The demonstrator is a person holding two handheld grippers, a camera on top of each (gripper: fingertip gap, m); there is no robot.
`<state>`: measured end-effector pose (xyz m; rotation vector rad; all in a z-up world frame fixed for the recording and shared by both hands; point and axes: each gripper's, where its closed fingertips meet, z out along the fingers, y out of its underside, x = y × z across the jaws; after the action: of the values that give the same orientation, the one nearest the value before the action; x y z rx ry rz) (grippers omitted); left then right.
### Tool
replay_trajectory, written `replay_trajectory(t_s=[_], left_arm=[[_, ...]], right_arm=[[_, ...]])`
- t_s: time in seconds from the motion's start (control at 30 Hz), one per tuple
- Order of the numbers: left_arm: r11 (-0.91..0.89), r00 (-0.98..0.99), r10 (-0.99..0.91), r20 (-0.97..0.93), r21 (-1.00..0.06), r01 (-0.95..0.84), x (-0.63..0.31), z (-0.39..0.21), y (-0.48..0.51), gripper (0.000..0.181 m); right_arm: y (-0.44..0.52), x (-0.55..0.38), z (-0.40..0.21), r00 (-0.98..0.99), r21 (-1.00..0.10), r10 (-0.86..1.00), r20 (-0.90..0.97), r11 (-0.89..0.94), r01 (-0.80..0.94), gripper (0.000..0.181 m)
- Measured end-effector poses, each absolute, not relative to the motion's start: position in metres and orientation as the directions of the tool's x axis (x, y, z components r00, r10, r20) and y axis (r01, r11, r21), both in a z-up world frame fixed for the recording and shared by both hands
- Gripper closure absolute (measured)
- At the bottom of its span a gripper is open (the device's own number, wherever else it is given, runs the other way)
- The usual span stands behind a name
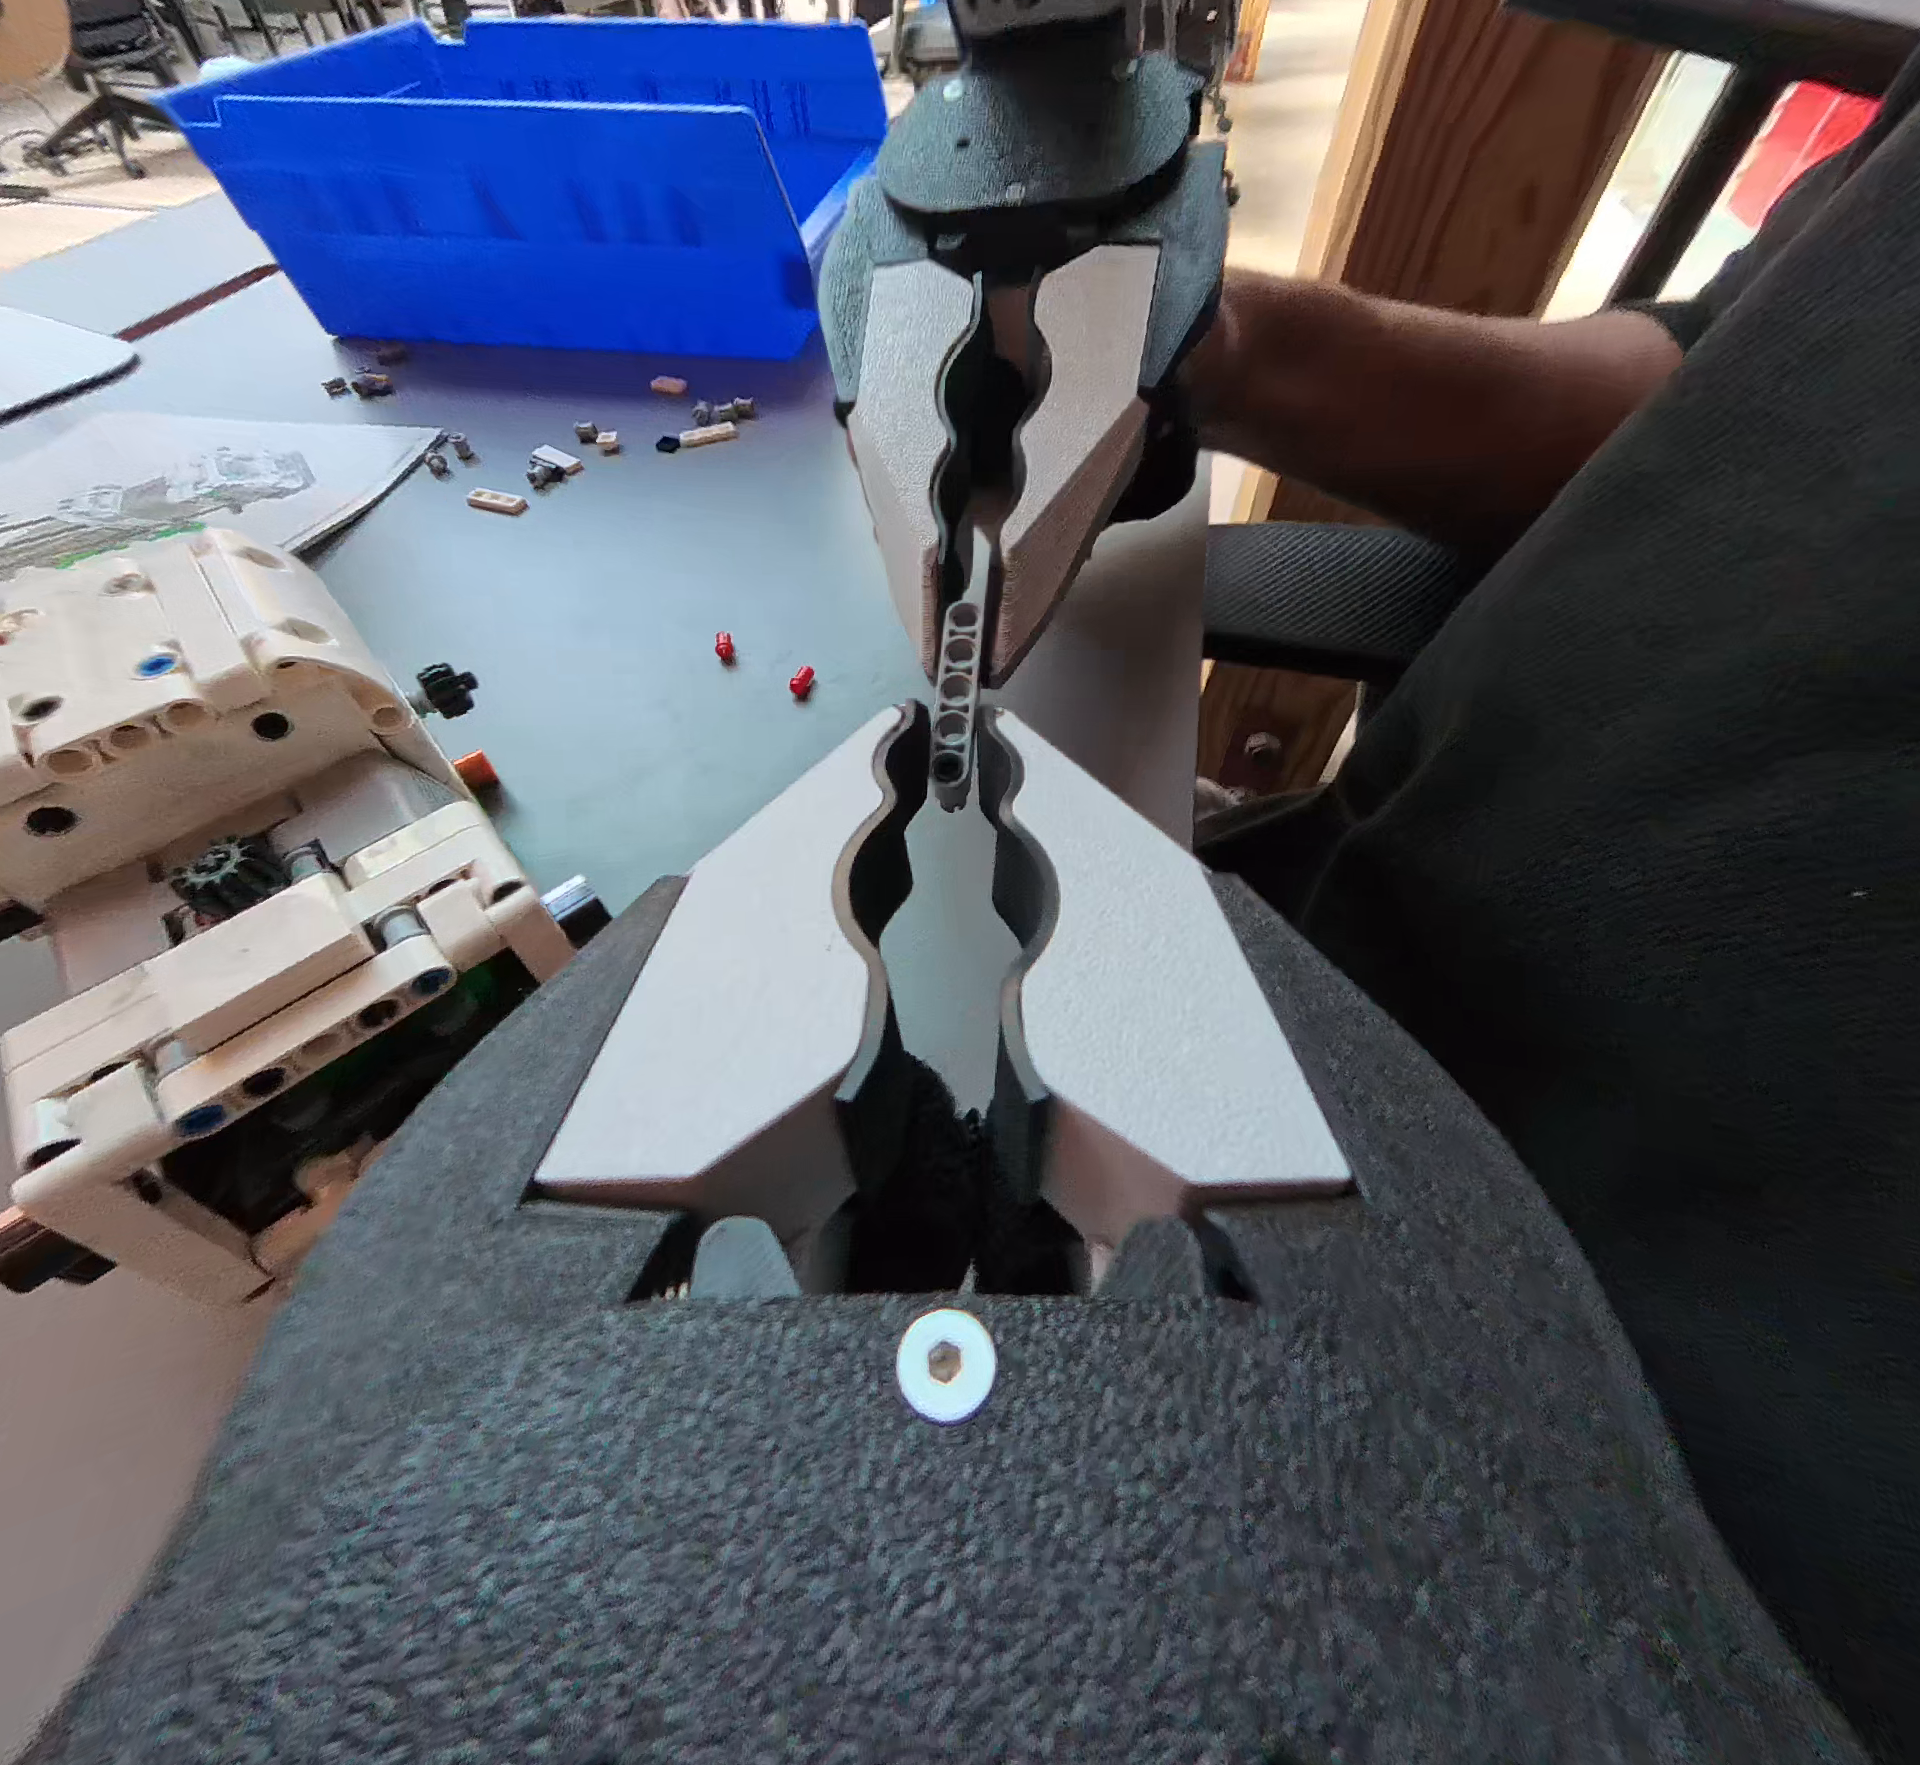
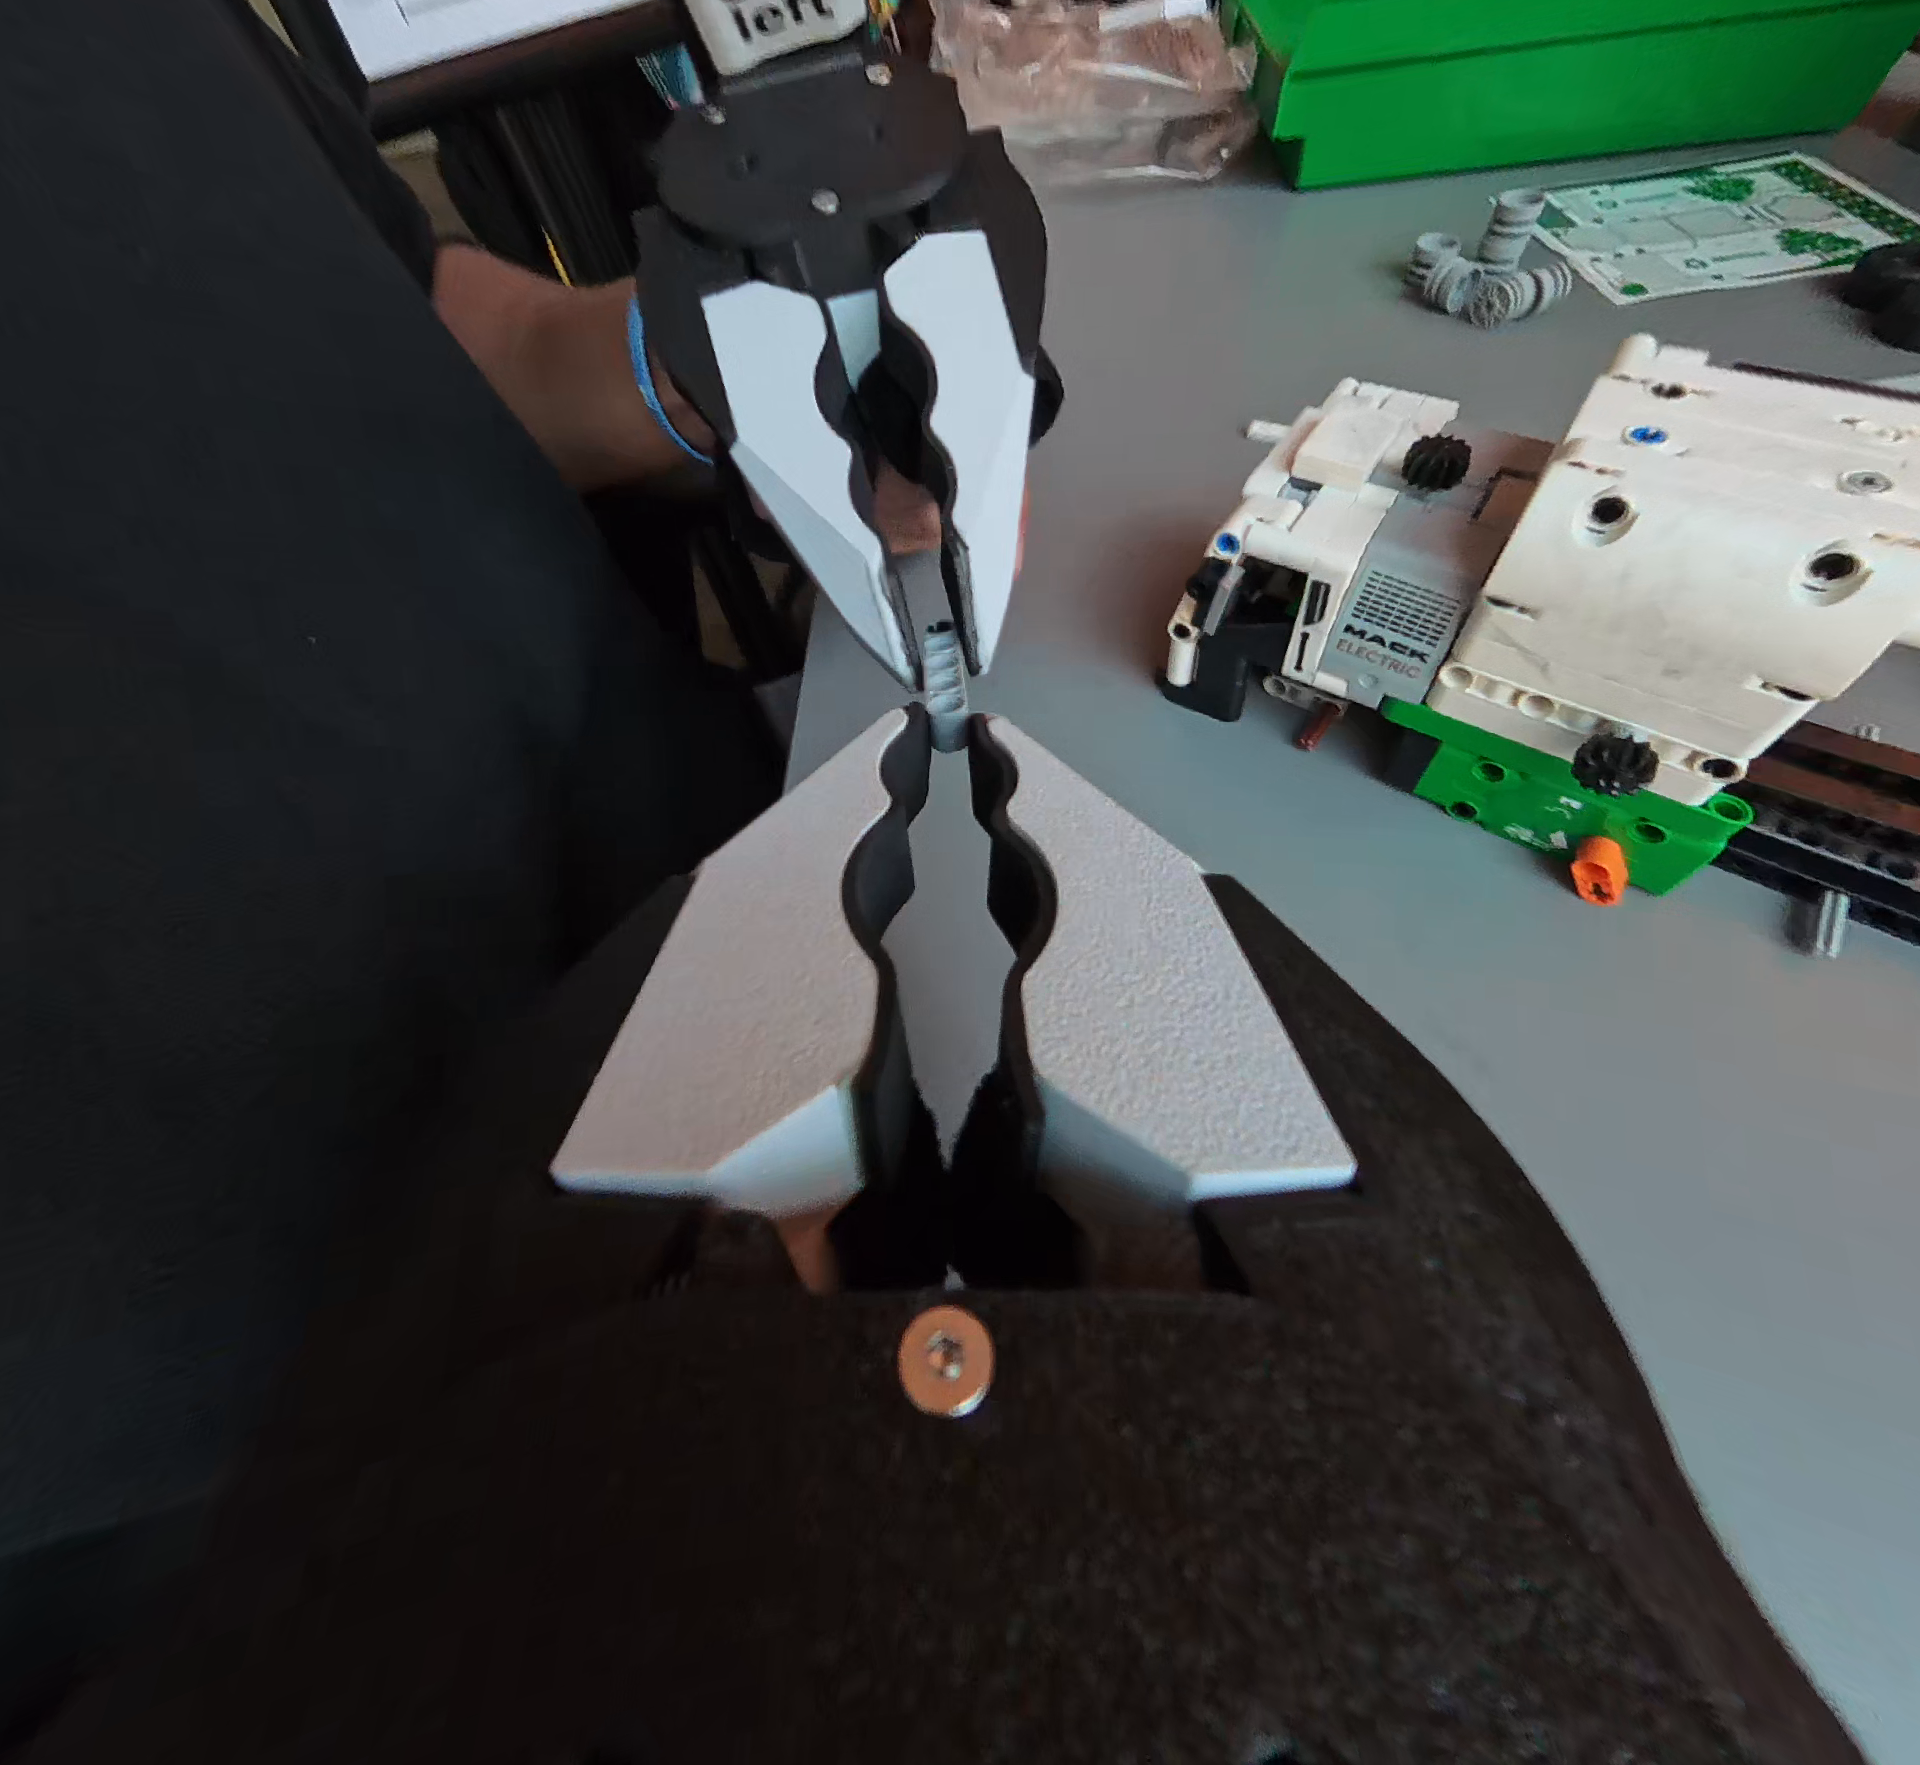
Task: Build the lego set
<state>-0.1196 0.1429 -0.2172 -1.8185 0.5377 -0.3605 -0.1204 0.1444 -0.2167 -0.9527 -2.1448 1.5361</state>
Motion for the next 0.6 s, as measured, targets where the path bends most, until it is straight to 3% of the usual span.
replay_trajectory(t_s=[0.13,0.43,0.6], left_arm=[[-0.218,0.829,-0.556,0.056,-0.973,-0.080,-0.121,-0.204,0.139,0.169],[-0.184,0.846,-0.531,0.038,-0.980,-0.072,-0.125,-0.200,0.142,0.175],[-0.210,0.867,-0.498,-0.021,-0.967,-0.144,-0.133,-0.210,0.143,0.175]], right_arm=[[0.143,-0.122,-0.201,-0.744,-0.957,0.653,-0.143,0.101,0.272,0.175],[0.145,-0.127,-0.200,-0.733,-0.961,0.653,-0.191,0.030,0.277,0.174],[0.188,-0.125,-0.228,-0.604,-0.894,0.787,-0.126,0.174,0.414,0.167]])
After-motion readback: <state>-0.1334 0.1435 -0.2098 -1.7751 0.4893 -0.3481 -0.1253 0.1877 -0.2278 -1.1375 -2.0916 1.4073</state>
